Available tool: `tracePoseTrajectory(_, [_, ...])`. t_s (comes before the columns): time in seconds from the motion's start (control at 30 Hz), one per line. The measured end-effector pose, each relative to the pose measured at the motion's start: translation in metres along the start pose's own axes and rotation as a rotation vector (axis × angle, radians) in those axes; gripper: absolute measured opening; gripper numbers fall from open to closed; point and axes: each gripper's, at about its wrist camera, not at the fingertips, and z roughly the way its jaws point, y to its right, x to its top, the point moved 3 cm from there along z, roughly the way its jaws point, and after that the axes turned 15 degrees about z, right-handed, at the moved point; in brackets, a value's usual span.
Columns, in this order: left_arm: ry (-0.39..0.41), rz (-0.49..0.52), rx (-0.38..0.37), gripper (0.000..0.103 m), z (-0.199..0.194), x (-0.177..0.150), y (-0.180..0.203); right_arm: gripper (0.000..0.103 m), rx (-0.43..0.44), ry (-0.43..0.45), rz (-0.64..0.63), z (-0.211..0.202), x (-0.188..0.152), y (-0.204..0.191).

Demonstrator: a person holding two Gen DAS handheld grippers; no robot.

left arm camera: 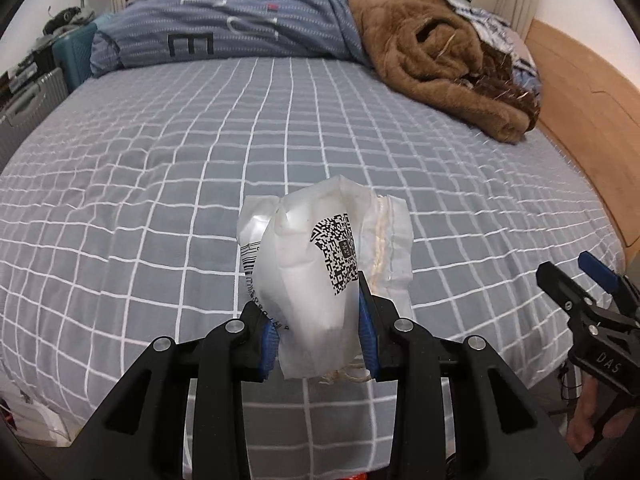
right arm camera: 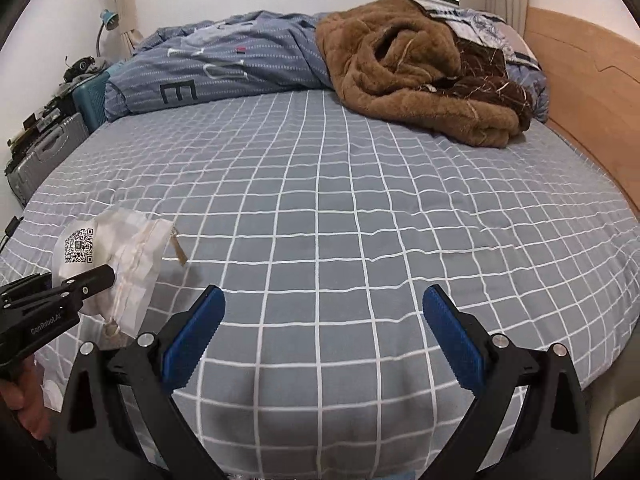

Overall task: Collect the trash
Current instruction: 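Lift the white pouch with the left tool and carry it over the bin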

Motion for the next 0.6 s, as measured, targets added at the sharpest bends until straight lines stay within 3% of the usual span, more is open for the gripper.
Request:
tracePoseTrajectory(0.33, [0.056,0.009,0.025,0.032,-0.055,-0.023,0.013,0.095,0.009,0.023,-0.01,-0.044,-0.009,-0.003])
tracePoseTrajectory(0.6, [0.072,-0.001,-0.019,0.032,-0.084,-0.046,0.024,0.095,0.019,0.035,-0.002,-0.083,-0.026,0.0])
